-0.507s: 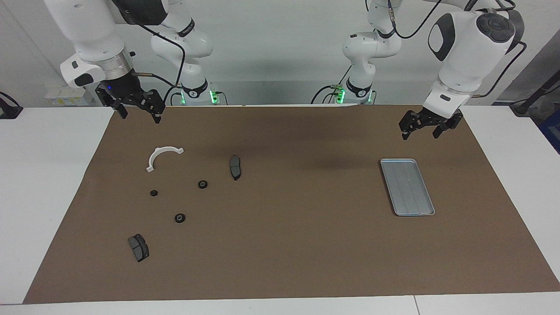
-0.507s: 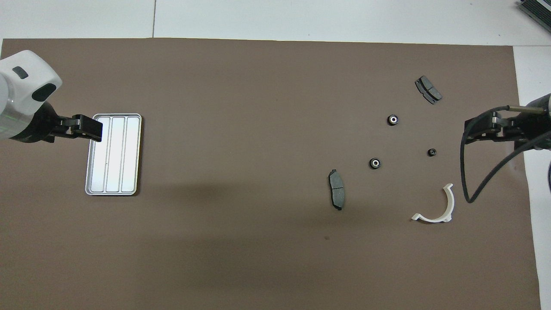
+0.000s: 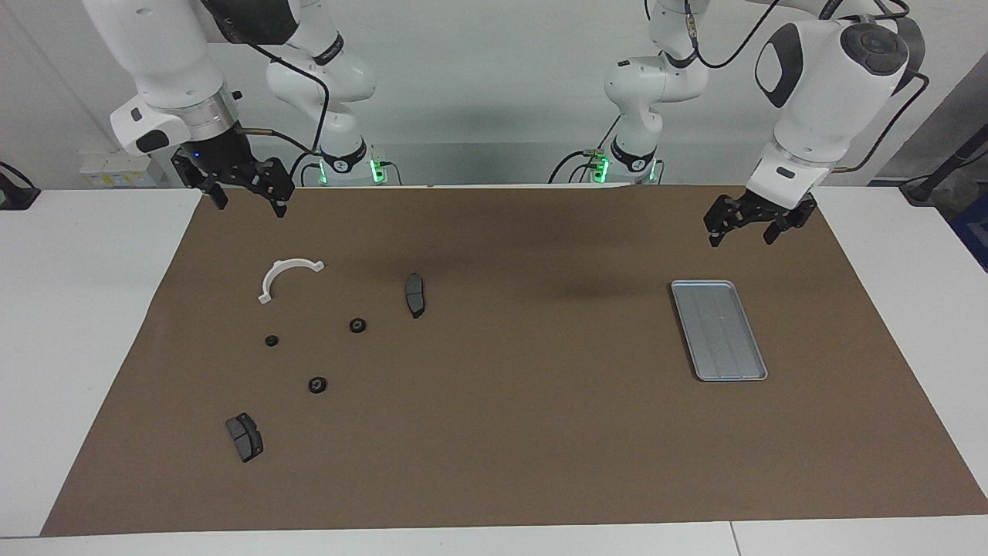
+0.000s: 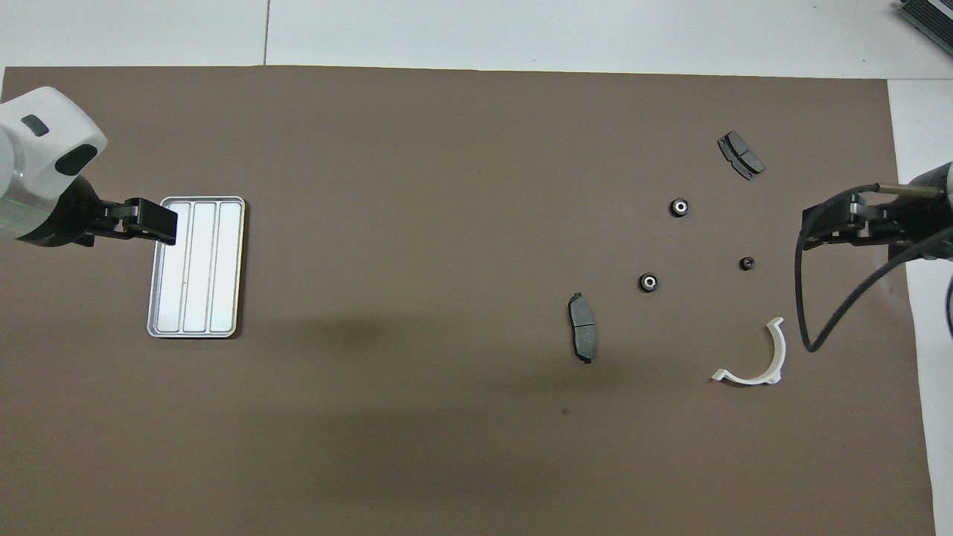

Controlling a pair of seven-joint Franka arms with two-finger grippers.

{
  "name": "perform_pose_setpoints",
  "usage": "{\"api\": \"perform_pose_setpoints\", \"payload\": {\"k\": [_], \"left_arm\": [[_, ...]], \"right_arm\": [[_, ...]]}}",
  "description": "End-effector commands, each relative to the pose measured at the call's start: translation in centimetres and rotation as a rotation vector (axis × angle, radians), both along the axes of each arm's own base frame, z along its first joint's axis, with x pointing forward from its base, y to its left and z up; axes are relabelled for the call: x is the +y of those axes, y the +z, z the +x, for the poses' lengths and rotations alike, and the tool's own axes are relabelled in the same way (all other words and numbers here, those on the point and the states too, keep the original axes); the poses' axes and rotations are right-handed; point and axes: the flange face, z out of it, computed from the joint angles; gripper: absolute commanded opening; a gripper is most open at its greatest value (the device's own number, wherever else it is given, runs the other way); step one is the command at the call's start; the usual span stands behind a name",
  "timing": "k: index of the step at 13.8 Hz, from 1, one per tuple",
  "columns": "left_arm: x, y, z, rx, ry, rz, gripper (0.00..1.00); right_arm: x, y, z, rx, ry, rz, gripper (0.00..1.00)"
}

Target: Pick bearing gear from pile to tray

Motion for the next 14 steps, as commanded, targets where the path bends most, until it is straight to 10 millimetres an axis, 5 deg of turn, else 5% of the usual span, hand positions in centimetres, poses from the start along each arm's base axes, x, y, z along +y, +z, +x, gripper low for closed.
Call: {"api": "perform_pose_setpoints", "payload": {"k": [1,7,9,14], "left_arm": [[0.5,0.2,-0.6,-0.013,-0.011,0.010,1.00],[0.5,0.2,-0.6,-0.013,-0.009,0.010,1.00],[0.5,0.2,-0.6,-0.013,-0.011,0.010,1.00],[0.5,0.2,-0.6,-0.013,-0.011,0.010,1.00]], "right_arm": [[0.0,0.0,-0.7,-0.026,-0.004,-0.025,1.00],[-1.4,0.1,-0.9,-0.016,-0.029,-0.023,1.00],[-0.5,0.0,-1.1,-0.018,-0.012,-0.020,1.00],[0.2,-6.2,-1.1,-0.088,0.003,-0.019,1.00]]}}
